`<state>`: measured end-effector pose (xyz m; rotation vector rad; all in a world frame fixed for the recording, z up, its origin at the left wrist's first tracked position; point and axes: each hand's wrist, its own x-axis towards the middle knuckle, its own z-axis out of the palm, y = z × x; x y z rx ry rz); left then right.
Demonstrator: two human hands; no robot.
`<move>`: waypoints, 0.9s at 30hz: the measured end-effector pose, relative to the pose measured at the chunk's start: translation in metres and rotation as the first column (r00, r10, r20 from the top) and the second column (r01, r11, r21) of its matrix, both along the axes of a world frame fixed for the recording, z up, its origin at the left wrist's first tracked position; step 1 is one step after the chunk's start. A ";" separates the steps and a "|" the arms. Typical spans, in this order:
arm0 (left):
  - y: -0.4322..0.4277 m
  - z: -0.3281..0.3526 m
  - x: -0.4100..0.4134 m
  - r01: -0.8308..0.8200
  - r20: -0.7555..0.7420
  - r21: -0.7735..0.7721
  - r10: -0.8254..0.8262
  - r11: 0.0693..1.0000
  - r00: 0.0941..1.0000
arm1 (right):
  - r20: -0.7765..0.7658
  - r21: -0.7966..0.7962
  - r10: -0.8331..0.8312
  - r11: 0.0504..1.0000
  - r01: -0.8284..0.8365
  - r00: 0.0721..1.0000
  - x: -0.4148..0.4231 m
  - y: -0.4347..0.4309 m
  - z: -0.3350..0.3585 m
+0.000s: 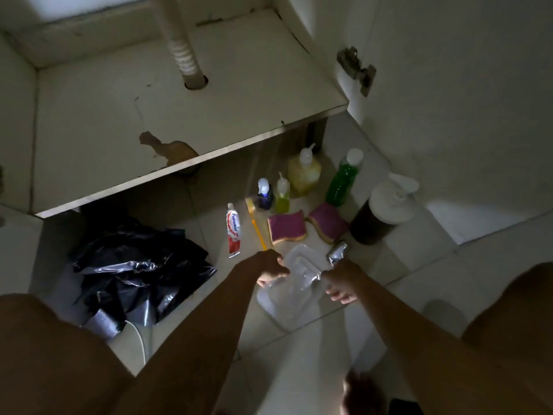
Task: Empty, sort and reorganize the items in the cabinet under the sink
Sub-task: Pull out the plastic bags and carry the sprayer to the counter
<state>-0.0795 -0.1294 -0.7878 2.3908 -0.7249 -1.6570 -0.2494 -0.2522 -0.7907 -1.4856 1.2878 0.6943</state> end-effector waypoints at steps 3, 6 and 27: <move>0.009 -0.003 -0.001 -0.054 -0.070 0.019 0.056 0.998 0.996 | 0.119 -0.134 0.005 0.991 0.011 0.993 0.005 0.006 -0.004; 0.025 -0.001 0.016 -0.165 -0.097 0.026 0.167 0.986 0.981 | 0.234 -0.127 -0.036 0.990 0.068 0.972 0.025 0.011 -0.001; 0.139 -0.021 0.064 -0.521 -0.177 0.027 0.517 0.853 0.838 | -0.004 -0.585 0.450 0.724 -0.367 0.893 0.230 0.081 -0.044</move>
